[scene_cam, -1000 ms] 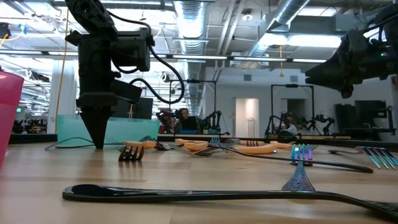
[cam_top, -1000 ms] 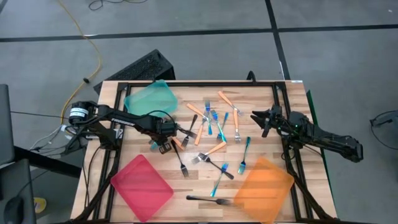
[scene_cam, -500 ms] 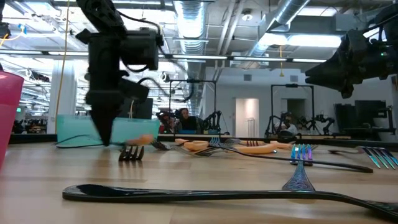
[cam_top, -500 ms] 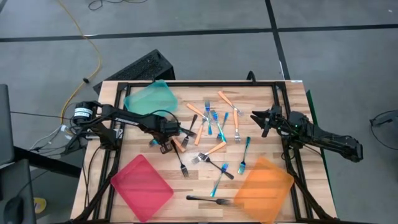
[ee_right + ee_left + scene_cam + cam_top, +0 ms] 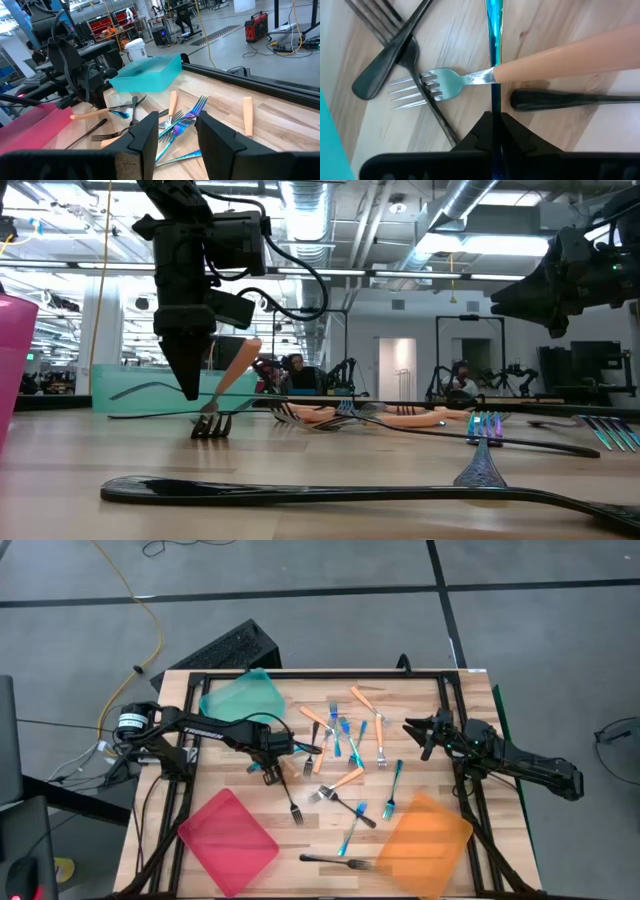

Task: Sort silverware by color (type)
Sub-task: Put the blue fork into the blue bin

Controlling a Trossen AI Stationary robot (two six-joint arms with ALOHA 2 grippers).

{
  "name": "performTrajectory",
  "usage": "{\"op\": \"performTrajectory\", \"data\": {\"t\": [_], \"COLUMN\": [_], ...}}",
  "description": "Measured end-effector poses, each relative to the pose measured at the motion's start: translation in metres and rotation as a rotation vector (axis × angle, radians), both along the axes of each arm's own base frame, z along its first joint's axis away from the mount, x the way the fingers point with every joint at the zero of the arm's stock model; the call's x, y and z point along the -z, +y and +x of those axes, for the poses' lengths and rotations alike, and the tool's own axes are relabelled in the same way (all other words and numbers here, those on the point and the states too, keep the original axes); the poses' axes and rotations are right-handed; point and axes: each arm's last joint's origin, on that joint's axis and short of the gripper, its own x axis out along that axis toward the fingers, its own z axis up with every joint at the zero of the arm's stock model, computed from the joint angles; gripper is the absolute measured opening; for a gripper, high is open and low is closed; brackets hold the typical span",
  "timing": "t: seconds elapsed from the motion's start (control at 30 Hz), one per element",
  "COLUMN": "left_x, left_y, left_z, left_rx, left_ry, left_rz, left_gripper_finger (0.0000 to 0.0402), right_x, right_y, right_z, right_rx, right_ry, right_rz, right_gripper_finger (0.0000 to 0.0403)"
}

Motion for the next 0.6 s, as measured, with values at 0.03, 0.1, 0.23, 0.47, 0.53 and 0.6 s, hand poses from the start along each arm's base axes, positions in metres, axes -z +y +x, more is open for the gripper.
{"op": "performTrajectory", "data": {"t": [0.03,0.1,0.23,0.47,0.53,0.6], "left_x": [-0.001,-0.002,-0.005,-0.013,-0.015,-0.018], "left_y": [0.000,0.000,0.000,-0.001,-0.001,-0.002], "left_z": [0.001,0.002,0.004,0.011,0.014,0.018], "left_rx": [0.001,0.005,0.015,0.038,0.048,0.063], "left_ry": [-0.004,-0.010,-0.018,-0.070,-0.100,-0.131], "left_rz": [-0.001,0.000,0.000,-0.049,-0.074,-0.108], "left_gripper_finger": [0.0000,0.0000,0.0000,0.0000,0.0000,0.0000], "right_x": [0.000,0.000,0.000,0.000,0.000,0.000], "right_y": [0.000,0.000,0.000,0.000,0.000,0.000], "right_z": [0.000,0.000,0.000,0.000,0.000,0.000], "right_rx": [0.000,0.000,0.000,0.000,0.000,0.000], "right_ry": [0.000,0.000,0.000,0.001,0.001,0.001], "right_rz": [0.000,0.000,-0.001,-0.002,-0.002,-0.002], "right_gripper_finger": [0.0155,0.0155,0.0155,0.0155,0.0155,0.0155]}}
